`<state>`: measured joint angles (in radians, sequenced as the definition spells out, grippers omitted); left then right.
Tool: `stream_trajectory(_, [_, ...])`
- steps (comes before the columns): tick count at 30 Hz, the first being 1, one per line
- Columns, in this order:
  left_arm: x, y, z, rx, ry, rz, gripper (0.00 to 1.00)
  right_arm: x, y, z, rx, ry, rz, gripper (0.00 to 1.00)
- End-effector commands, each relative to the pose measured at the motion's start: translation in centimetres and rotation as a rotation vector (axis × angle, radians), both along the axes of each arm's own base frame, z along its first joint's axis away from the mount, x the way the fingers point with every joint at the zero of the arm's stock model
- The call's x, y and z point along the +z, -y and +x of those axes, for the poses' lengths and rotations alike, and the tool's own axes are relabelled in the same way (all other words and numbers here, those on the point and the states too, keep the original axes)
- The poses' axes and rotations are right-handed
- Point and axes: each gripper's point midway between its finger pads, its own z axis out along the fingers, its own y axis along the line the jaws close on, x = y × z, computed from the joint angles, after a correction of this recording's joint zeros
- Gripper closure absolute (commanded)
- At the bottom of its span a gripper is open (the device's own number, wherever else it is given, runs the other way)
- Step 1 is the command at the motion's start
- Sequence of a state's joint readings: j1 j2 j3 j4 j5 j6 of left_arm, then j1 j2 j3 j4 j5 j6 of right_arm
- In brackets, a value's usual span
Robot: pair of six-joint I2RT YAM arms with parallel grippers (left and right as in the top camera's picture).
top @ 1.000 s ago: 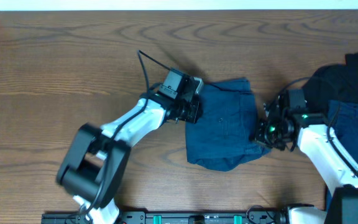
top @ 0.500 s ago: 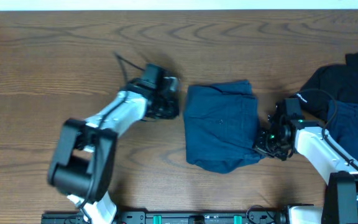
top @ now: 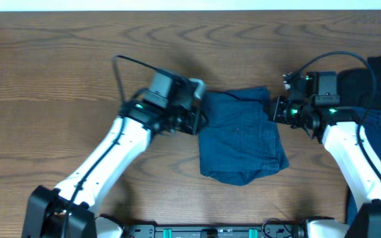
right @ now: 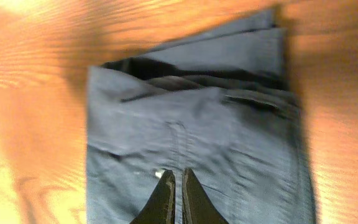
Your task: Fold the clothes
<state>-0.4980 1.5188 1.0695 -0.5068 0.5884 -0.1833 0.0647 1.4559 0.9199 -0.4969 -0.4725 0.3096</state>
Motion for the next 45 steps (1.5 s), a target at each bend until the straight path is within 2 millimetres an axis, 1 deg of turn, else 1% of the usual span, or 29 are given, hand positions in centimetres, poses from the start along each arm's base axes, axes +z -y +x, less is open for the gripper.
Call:
stream_trajectory(1, [-2.9, 1.4, -3.1, -0.076, -0.098, 0.027, 0.85, -2.2, -3.3, -0.9, 0.078, -0.084, 0.082, 0.97])
stream_trajectory(4, [-5.1, 2.0, -4.8, -0.106, -0.161, 0.066, 0.91, -4.9, -5.6, -0.6, 0.084, -0.148, 0.112, 0.99])
stream_trajectory(5, [-5.7, 2.0, -5.1, -0.110, -0.173, 0.083, 0.93, -5.4, -6.4, -0.4, 0.101, -0.154, 0.138, 0.99])
stream_trajectory(7, [-7.2, 1.8, -5.6, -0.108, -0.202, 0.114, 0.93, -6.1, -8.4, -0.1, 0.138, -0.160, 0.208, 0.99])
stream_trajectory(9, [-8.8, 1.6, -6.3, -0.109, -0.242, 0.138, 0.93, -7.3, -9.4, 0.3, 0.105, -0.196, 0.239, 0.99])
stream_trajectory(12, [-11.2, 1.3, -7.5, -0.095, -0.325, 0.179, 0.93, -9.3, -10.4, 1.4, 0.030, -0.242, 0.288, 0.99])
stream_trajectory(14, [-12.2, 1.3, -8.7, -0.112, -0.380, 0.186, 0.93, -10.3, -10.4, 3.0, -0.045, -0.237, 0.316, 0.99])
stream_trajectory(16, [-12.9, 1.1, -10.0, -0.127, -0.437, 0.198, 0.93, -10.7, -9.8, 5.3, -0.124, -0.176, 0.327, 0.99])
stream_trajectory(18, [-13.3, 0.7, -10.7, -0.132, -0.461, 0.222, 0.93, -9.9, -9.0, 7.7, -0.168, -0.086, 0.346, 0.99])
stream_trajectory(21, [-13.6, 0.3, -11.4, -0.134, -0.481, 0.236, 0.94, -7.2, -8.1, 10.5, -0.170, 0.067, 0.391, 0.99])
stream_trajectory(24, [-13.6, 0.2, -11.5, -0.133, -0.485, 0.238, 0.94, -5.0, -7.1, 11.8, -0.162, 0.129, 0.432, 0.99])
stream_trajectory(27, [-12.7, 0.2, -11.0, -0.121, -0.478, 0.229, 0.93, -2.7, -7.1, 11.4, -0.078, 0.131, 0.512, 0.98])
stream_trajectory(29, [-11.2, 0.2, -10.0, -0.104, -0.456, 0.208, 0.88, -1.2, -7.3, 10.4, 0.009, 0.138, 0.558, 0.99])
stream_trajectory(31, [-9.0, 0.4, -8.7, -0.087, -0.409, 0.172, 0.86, -0.3, -7.4, 9.2, 0.068, 0.120, 0.578, 0.98])
stream_trajectory(33, [-6.5, 0.5, -7.4, -0.069, -0.349, 0.129, 0.79, 0.1, -7.4, 8.2, 0.100, 0.108, 0.558, 0.98])
stream_trajectory(34, [-4.9, 0.5, -6.6, -0.057, -0.303, 0.098, 0.77, 0.3, -7.3, 7.5, 0.116, 0.107, 0.529, 0.98])
stream_trajectory(35, [-3.9, 0.4, -6.1, -0.048, -0.274, 0.078, 0.74, 0.4, -7.2, 7.2, 0.122, 0.108, 0.509, 0.98])
stream_trajectory(36, [-2.5, 0.1, -5.5, -0.033, -0.234, 0.052, 0.71, 0.3, -6.8, 6.7, 0.110, 0.098, 0.462, 0.99])
stream_trajectory(37, [-1.5, -0.2, -5.1, -0.020, -0.205, 0.033, 0.69, 0.1, -6.3, 6.3, 0.089, 0.085, 0.417, 0.98])
stream_trajectory(39, [0.0, -0.8, -4.6, 0.002, -0.163, 0.007, 0.71, -0.7, -4.8, 5.5, 0.047, 0.069, 0.287, 0.99])
stream_trajectory(40, [0.3, -0.9, -4.6, 0.004, -0.154, 0.001, 0.78, -1.1, -3.9, 5.1, 0.014, 0.054, 0.217, 0.99])
stream_trajectory(41, [0.5, -0.9, -4.7, 0.003, -0.150, -0.001, 0.81, -1.6, -2.9, 4.7, -0.019, 0.040, 0.149, 0.99])
stream_trajectory(42, [0.5, -0.9, -5.0, -0.001, -0.158, 0.004, 0.89, -2.0, -1.9, 4.3, -0.041, 0.036, 0.069, 0.99])
stream_trajectory(43, [0.3, -0.8, -5.4, -0.008, -0.173, 0.012, 0.92, -2.2, -1.3, 4.1, -0.043, 0.040, 0.009, 0.99])
stream_trajectory(45, [-0.9, -0.2, -6.9, -0.046, -0.209, 0.043, 0.94, -2.7, -0.6, 3.6, -0.012, 0.053, -0.085, 0.99])
